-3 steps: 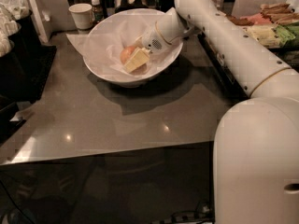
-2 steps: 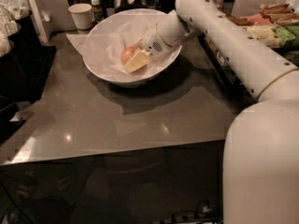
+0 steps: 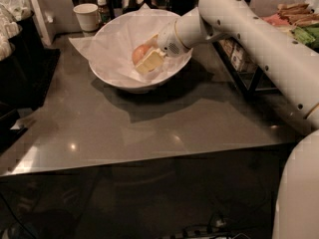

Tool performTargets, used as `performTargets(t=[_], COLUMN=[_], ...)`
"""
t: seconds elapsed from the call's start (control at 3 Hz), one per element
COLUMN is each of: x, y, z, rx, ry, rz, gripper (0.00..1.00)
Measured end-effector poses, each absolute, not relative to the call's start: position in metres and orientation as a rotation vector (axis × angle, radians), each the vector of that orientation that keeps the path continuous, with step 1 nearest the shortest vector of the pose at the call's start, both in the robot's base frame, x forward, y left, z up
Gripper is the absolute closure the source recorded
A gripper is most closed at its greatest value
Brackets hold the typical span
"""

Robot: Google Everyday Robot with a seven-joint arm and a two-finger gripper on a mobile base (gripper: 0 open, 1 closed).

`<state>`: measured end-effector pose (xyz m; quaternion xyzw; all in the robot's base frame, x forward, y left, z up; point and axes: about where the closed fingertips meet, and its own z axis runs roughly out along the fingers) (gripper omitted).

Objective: Pick apple from white bowl

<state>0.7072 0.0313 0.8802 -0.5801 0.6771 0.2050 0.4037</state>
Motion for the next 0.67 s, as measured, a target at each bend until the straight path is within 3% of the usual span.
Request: performTargets(t=[0.67], x=[0.7006], y=[0.0303], z=[0.9037], rx=[-1.418], ry=[1.6], rz=[0.597], gripper=[1.0])
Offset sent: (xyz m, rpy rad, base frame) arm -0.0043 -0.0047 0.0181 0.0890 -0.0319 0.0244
